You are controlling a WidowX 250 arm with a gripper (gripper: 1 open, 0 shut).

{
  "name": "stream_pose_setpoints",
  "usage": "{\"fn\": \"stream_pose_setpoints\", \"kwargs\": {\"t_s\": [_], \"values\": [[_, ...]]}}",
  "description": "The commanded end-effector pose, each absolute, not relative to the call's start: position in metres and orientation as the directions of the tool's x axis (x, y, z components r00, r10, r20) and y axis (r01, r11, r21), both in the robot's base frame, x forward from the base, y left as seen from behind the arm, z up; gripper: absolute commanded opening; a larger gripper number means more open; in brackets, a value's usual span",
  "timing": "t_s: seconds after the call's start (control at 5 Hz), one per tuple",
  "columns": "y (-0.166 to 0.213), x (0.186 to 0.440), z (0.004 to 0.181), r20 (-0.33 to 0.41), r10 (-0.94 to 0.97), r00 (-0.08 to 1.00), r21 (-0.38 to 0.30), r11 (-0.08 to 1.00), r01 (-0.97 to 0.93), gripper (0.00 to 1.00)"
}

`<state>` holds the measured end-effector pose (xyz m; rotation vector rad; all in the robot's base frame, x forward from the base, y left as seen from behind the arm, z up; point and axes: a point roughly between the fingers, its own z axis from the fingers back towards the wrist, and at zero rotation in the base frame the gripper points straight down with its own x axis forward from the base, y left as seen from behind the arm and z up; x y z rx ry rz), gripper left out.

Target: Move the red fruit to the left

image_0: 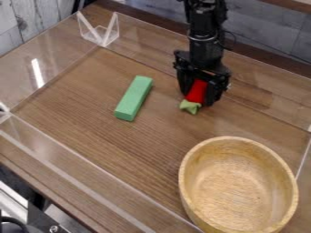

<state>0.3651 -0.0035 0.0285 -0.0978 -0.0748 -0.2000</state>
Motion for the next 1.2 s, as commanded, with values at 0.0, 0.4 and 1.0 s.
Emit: {"fn": "stream_pose_setpoints", "kwargs": {"t_s": [0.0, 0.4, 1.0], "values": [[0.002, 0.365, 0.058, 0.143, -0.185, 0.972, -0.087, 0.976, 0.199, 0.0], [0.024, 0.353, 0.083, 0.166, -0.107, 0.98, -0.091, 0.988, 0.124, 0.0], [0.055, 0.343, 0.084, 0.166, -0.14, 0.976, -0.092, 0.983, 0.157, 0.0]]}}
